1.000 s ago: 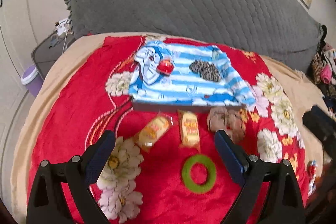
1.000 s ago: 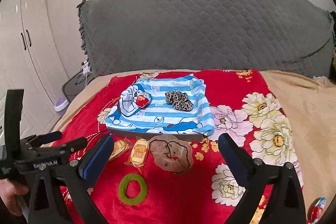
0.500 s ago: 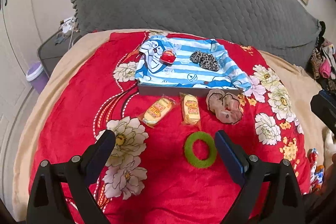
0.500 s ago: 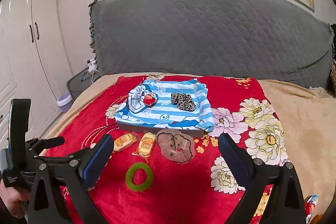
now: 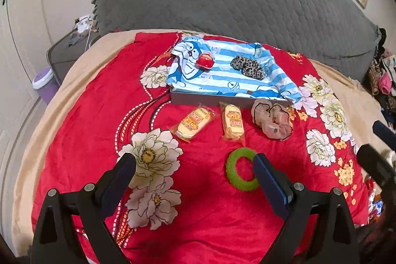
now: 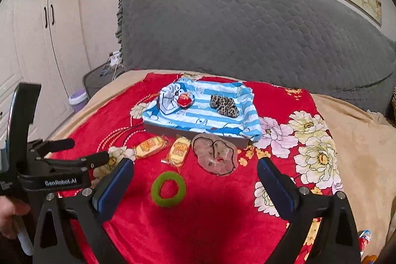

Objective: Organize objects
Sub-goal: 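Move the left tool toward the green fuzzy ring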

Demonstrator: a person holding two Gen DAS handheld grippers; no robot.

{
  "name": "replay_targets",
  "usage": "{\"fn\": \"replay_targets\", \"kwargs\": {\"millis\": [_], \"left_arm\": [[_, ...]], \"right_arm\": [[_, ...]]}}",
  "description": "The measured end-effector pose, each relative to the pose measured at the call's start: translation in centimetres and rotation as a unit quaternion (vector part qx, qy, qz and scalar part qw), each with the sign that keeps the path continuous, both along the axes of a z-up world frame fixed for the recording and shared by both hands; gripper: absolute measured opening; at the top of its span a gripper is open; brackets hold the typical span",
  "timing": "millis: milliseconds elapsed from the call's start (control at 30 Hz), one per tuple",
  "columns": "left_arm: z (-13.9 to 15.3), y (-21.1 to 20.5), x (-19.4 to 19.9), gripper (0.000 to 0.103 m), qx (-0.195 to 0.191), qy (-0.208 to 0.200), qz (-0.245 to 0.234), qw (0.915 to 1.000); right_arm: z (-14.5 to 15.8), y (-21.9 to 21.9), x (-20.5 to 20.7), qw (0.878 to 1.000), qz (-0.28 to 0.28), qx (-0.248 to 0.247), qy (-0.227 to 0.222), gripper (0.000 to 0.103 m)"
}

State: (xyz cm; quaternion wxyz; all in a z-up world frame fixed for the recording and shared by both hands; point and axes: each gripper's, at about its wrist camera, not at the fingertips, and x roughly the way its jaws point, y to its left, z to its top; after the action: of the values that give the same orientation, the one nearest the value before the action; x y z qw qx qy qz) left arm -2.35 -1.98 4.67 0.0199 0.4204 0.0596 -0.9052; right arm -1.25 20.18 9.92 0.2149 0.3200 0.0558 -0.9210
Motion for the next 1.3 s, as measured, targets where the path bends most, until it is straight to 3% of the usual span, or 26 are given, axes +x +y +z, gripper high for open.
{"fn": "replay_targets", "kwargs": {"millis": [1300], "left_arm": [[-6.2,1.2,-3.0,0.095,-0.006,-0.03,-0.018,0.9994]], "right_arm": [[-6.4,-0.7,-3.1,0.998,-0.002,0.031,-0.058,0.1]]}}
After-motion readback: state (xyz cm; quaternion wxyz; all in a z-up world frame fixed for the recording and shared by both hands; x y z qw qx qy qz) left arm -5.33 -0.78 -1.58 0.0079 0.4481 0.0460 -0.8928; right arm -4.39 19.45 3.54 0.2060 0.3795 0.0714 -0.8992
